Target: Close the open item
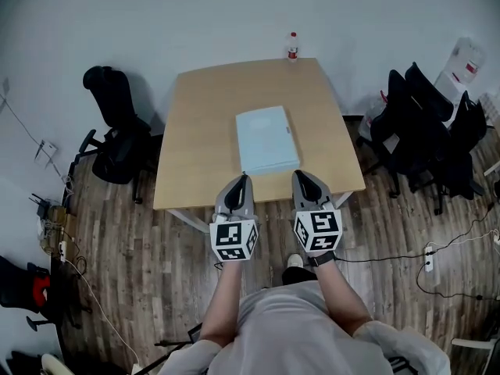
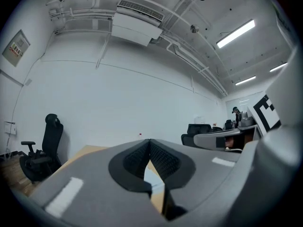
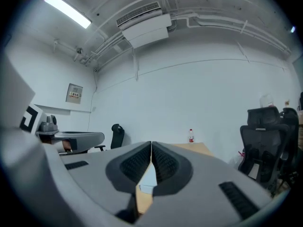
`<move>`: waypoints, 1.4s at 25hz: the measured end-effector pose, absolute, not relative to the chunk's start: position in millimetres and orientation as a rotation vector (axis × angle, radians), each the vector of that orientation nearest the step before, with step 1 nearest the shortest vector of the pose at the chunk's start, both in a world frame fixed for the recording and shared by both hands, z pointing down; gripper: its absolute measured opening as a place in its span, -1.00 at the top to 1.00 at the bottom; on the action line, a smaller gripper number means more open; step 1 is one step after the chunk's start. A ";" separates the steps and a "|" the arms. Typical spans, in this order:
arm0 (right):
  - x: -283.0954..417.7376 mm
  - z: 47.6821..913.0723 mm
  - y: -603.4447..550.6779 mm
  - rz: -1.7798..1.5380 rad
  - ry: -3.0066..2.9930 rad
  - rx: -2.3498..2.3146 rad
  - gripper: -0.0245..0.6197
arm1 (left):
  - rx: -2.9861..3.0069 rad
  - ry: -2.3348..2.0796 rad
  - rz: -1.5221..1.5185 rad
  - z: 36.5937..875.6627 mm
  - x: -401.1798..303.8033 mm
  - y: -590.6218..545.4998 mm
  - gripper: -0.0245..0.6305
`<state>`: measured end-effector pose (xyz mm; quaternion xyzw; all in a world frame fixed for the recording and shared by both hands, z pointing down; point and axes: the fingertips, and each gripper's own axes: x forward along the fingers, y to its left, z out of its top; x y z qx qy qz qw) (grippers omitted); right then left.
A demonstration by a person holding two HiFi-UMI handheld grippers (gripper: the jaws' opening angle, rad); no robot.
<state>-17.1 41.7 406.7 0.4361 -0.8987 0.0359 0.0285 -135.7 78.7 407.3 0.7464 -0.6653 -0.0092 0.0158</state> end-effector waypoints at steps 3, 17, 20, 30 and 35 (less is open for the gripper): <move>-18.0 397.9 13.4 0.094 -2.807 1.321 0.88 | 2.313 -2.096 -0.032 400.3 -136.3 49.7 0.90; 17.8 416.4 -95.5 0.215 -2.845 1.244 0.88 | 2.338 -2.079 -0.083 398.9 -97.9 -60.0 0.90; 7.0 430.2 -95.7 0.250 -2.889 1.107 0.88 | 2.294 -2.076 -0.068 409.6 -97.6 -70.7 0.90; -22.1 454.8 -150.8 0.305 -2.844 1.089 0.88 | 2.297 -2.063 0.131 437.1 -120.5 -131.8 0.90; -35.7 457.4 -183.8 0.287 -2.811 1.114 0.88 | 2.326 -2.051 0.121 433.1 -139.6 -168.7 0.90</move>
